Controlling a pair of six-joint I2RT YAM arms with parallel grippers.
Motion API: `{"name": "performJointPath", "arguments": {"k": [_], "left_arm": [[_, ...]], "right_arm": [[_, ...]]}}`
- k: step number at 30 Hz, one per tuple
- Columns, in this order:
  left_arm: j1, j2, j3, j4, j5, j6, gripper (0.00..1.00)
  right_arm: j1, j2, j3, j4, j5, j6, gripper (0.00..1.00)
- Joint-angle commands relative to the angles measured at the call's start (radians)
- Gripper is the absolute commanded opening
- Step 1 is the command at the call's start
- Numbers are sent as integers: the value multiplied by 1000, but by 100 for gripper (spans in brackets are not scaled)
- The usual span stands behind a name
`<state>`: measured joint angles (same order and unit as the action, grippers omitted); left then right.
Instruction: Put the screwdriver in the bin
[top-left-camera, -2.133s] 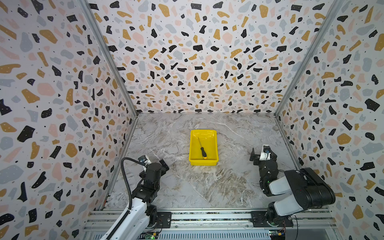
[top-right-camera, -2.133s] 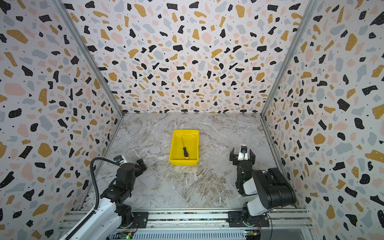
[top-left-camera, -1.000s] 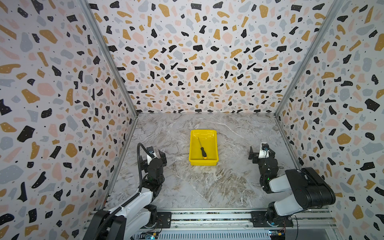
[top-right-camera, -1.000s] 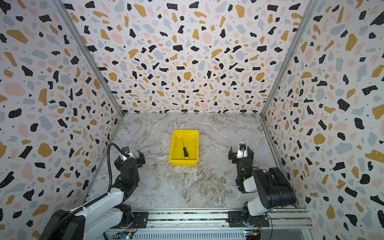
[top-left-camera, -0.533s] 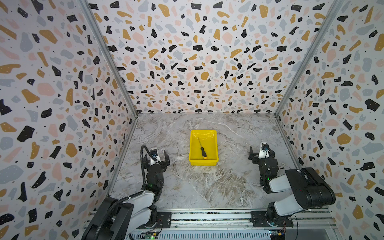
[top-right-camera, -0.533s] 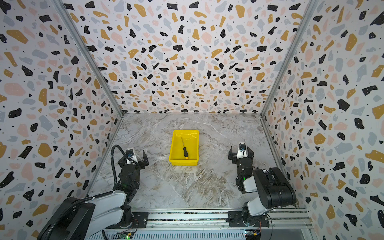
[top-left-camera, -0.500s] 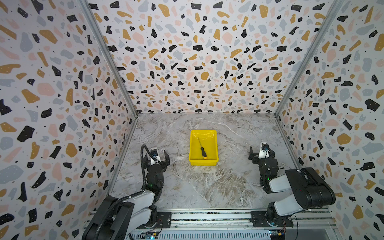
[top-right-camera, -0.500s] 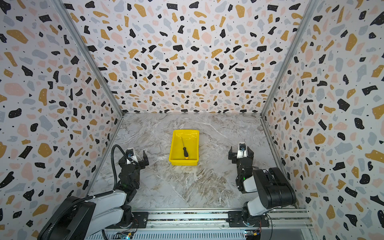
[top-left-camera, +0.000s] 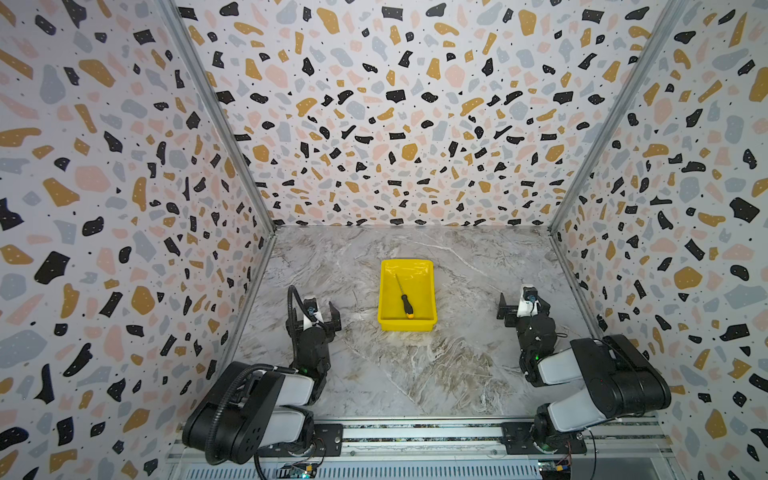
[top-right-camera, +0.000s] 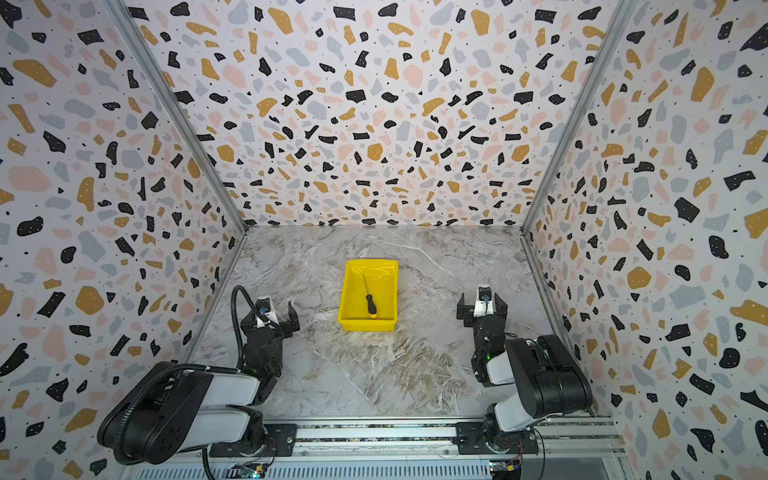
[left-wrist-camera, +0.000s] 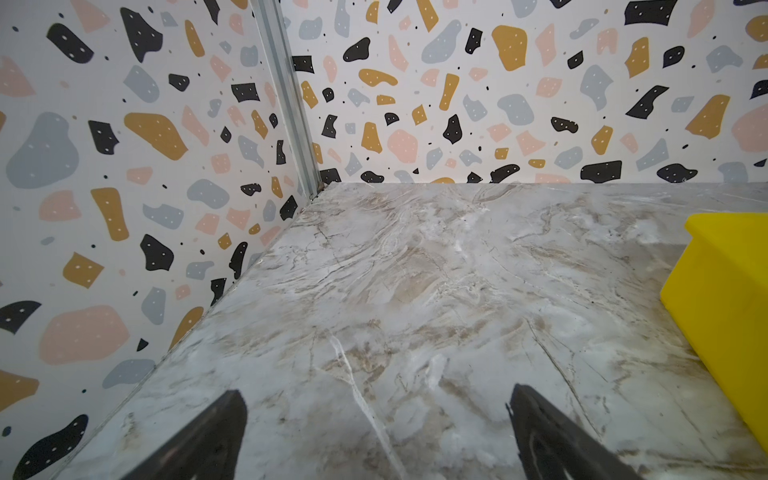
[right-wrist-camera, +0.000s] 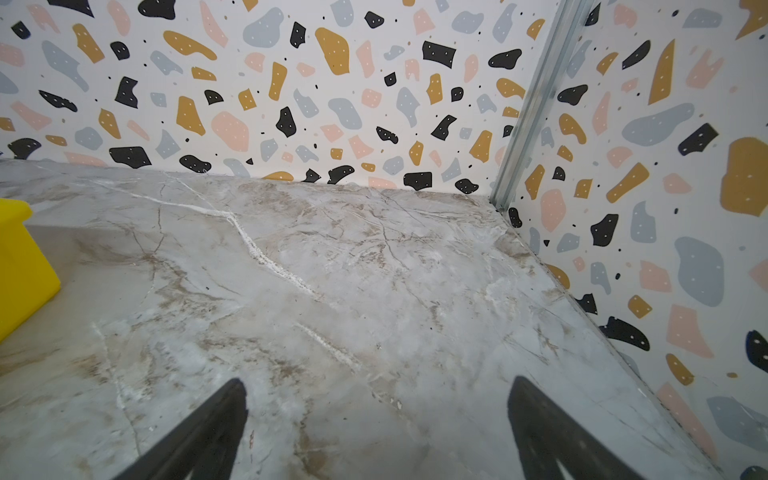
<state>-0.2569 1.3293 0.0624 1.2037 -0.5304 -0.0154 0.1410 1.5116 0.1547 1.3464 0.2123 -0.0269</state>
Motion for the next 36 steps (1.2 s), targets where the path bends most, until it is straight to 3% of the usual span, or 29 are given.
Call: {"name": "performJointPath", "arguments": {"k": [1,36], "left_arm": [[10,-4,27,30,6,-11,100],[13,-4,25,36,7,-14,100]], "right_arm": [[-6,-14,19,-5,-7,10,99],[-14,-13,28,-37,-27,17,99]]}}
